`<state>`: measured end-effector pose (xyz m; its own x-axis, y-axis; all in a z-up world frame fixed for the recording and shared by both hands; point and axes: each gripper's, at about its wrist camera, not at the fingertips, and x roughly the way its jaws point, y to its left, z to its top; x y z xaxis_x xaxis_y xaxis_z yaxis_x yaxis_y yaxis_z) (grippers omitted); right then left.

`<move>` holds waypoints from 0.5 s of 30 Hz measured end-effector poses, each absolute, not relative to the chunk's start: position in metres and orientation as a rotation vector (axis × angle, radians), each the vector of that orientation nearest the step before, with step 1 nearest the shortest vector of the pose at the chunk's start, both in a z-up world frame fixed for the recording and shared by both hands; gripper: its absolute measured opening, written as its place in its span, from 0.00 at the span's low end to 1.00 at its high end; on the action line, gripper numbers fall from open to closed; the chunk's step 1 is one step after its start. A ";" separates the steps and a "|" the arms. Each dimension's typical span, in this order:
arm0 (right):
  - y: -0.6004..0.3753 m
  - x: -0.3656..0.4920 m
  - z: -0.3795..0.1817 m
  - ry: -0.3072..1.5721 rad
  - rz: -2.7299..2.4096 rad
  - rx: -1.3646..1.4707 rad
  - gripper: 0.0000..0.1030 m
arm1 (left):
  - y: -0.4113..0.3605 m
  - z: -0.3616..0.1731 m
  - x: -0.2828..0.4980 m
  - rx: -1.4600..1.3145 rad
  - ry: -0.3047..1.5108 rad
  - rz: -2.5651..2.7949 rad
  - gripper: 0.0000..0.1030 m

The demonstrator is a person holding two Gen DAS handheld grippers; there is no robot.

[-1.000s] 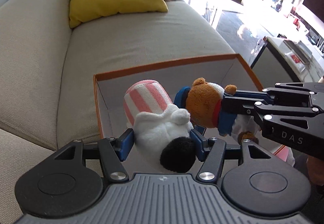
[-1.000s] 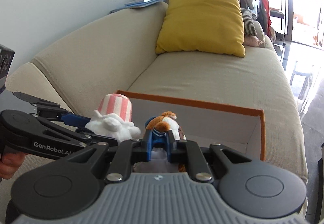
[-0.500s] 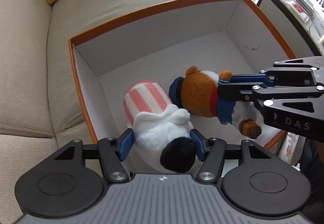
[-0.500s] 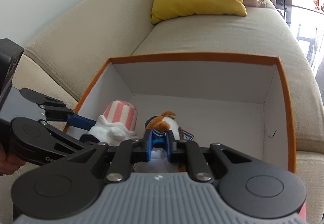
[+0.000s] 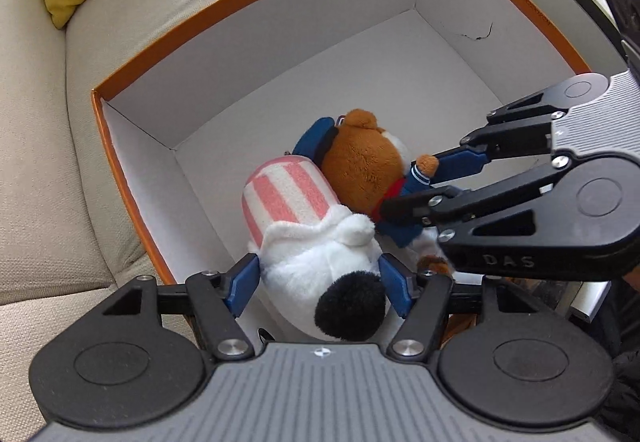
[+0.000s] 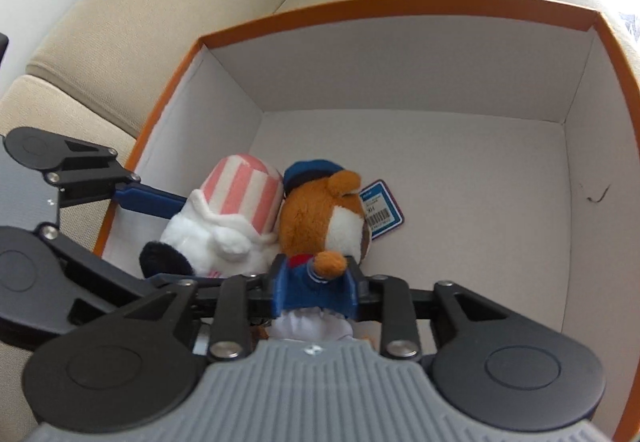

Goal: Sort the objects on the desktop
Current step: 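Carry the striped plush and sailor bear into the orange box with both grippers, then open both grippers to release the plushes inside the box and withdraw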

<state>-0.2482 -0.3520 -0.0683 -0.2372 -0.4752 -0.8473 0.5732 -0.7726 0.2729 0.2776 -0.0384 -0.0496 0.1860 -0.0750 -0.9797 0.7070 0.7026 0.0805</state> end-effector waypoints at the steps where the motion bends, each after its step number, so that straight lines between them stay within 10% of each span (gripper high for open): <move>1: -0.354 -0.248 -0.070 0.130 -2.049 1.358 0.33 | -0.037 -0.049 0.276 0.611 1.272 -0.598 0.76; 15: -0.369 -0.243 -0.076 0.081 -2.004 1.410 0.30 | -0.015 -0.002 0.252 0.548 1.109 -0.581 0.76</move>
